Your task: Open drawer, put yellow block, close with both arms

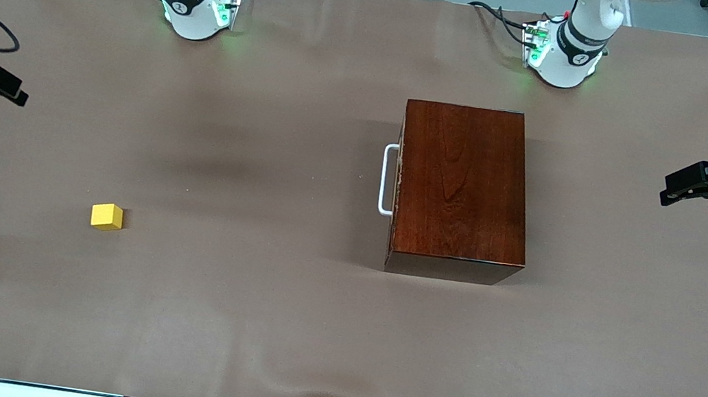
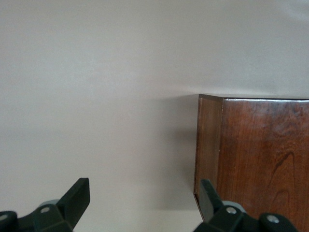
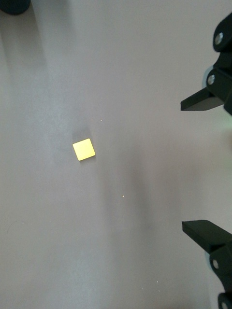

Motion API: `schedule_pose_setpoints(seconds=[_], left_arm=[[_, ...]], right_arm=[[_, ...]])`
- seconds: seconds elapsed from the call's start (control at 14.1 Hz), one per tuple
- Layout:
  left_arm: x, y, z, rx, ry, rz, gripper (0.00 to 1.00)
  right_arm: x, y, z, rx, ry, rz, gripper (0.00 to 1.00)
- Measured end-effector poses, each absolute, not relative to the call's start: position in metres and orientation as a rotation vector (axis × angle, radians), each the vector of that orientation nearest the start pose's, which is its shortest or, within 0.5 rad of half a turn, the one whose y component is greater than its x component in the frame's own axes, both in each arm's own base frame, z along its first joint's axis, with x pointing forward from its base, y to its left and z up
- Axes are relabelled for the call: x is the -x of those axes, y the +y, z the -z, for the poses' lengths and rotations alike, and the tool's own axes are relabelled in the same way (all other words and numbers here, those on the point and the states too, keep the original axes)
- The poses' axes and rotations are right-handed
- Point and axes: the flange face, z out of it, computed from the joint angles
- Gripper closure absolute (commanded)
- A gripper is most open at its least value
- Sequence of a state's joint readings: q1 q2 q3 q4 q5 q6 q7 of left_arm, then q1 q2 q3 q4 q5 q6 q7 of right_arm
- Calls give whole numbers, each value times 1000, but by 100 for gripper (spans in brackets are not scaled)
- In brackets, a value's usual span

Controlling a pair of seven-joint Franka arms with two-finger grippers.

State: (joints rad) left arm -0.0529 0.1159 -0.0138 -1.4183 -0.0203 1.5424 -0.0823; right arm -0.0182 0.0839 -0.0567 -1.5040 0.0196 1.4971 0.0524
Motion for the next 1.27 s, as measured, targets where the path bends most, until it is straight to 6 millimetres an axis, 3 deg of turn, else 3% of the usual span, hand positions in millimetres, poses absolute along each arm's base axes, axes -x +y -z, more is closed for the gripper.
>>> schedule_pose_setpoints(seconds=[0.14,0.21,0.5,0.64,0.92,1.06,1.27], left_arm=[[-585,-61,-628,3170,31,17,0],[-583,-85,-628,3175,73,15,0],[-553,-237,-616,3199,26,-8,0],[-531,-312,-602,3209,97,-17,0],[-485,-428,-570,3235,179,-12,0],[-471,-462,-547,3231,179,-47,0],[-468,-492,-494,3163,235,-101,0]], right_arm=[[-577,-38,-592,3116,196,-159,0],[-579,-38,-589,3117,195,-158,0],[-585,-38,-583,3118,193,-149,0],[-588,-38,-579,3118,194,-149,0],[-598,-38,-568,3120,193,-120,0],[-606,-38,-555,3121,194,-131,0],[-619,-39,-526,3122,195,-166,0]])
